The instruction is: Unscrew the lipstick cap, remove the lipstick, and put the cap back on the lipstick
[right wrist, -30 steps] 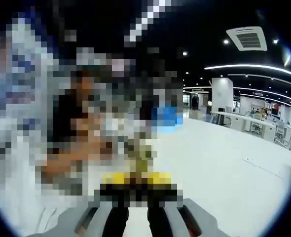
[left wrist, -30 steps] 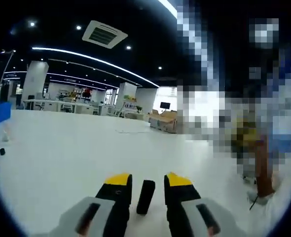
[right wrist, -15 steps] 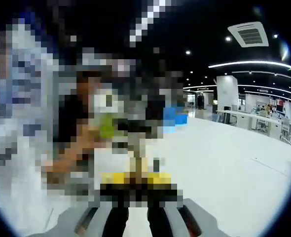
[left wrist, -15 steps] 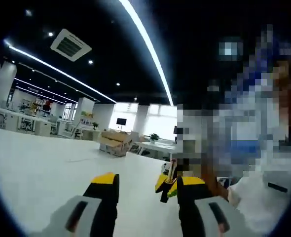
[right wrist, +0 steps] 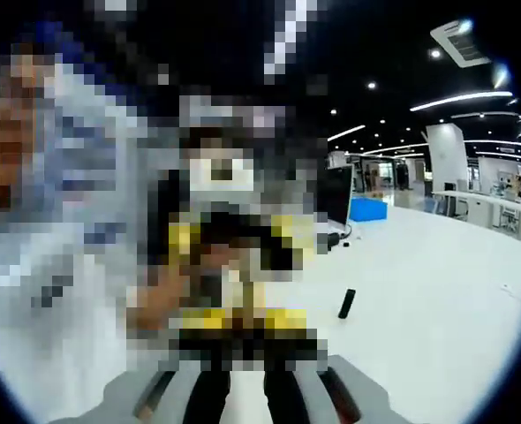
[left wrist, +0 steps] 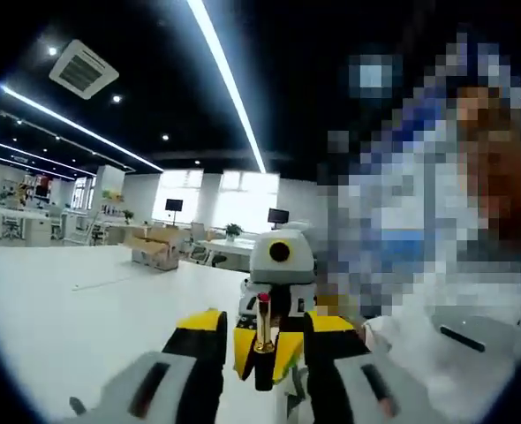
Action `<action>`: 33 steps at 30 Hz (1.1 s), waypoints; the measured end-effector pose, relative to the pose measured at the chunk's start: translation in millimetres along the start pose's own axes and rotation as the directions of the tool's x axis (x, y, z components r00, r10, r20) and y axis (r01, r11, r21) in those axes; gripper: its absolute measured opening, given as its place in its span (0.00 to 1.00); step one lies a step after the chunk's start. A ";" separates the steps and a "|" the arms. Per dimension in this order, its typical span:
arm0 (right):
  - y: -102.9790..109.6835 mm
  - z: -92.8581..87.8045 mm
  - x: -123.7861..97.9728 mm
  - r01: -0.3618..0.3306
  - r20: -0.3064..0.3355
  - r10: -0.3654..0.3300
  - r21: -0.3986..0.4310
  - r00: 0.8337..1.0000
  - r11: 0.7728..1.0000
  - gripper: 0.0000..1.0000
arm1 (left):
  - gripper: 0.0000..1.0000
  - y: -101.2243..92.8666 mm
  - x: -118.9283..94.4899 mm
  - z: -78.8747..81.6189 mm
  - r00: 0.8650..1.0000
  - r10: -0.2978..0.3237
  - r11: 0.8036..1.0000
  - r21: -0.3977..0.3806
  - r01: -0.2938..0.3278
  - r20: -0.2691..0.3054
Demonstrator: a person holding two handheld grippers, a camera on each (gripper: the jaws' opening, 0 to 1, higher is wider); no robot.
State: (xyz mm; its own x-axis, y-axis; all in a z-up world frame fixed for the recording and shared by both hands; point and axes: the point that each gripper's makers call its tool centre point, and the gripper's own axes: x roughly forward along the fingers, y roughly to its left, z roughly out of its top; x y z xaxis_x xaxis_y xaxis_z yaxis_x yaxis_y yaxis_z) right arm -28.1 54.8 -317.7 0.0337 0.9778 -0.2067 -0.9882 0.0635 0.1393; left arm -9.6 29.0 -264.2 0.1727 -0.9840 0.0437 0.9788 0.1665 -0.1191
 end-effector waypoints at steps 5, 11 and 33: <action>0.0 -5.0 1.3 -0.012 -0.018 0.012 0.006 1.000 1.000 0.11 | 0.26 -0.2 5.2 -9.1 1.000 -0.014 1.000 0.001 0.014 -0.023; 1.9 -3.2 2.2 -0.021 -0.010 0.021 0.020 1.000 1.000 0.11 | 0.22 -6.7 12.6 -16.0 0.998 -0.044 0.999 -0.013 0.044 -0.037; -5.9 20.5 0.6 0.114 0.057 -0.111 -0.052 0.992 0.992 0.11 | 0.09 2.4 13.3 11.1 0.998 0.051 0.996 0.066 -0.054 0.043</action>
State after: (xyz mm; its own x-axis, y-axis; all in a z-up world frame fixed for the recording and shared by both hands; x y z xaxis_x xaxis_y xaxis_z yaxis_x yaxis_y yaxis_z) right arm -19.2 59.1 -298.8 0.1520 0.9744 -0.1658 -0.9843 0.1644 0.0638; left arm -3.8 17.0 -252.9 0.2273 -0.9706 0.0797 0.9731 0.2233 -0.0560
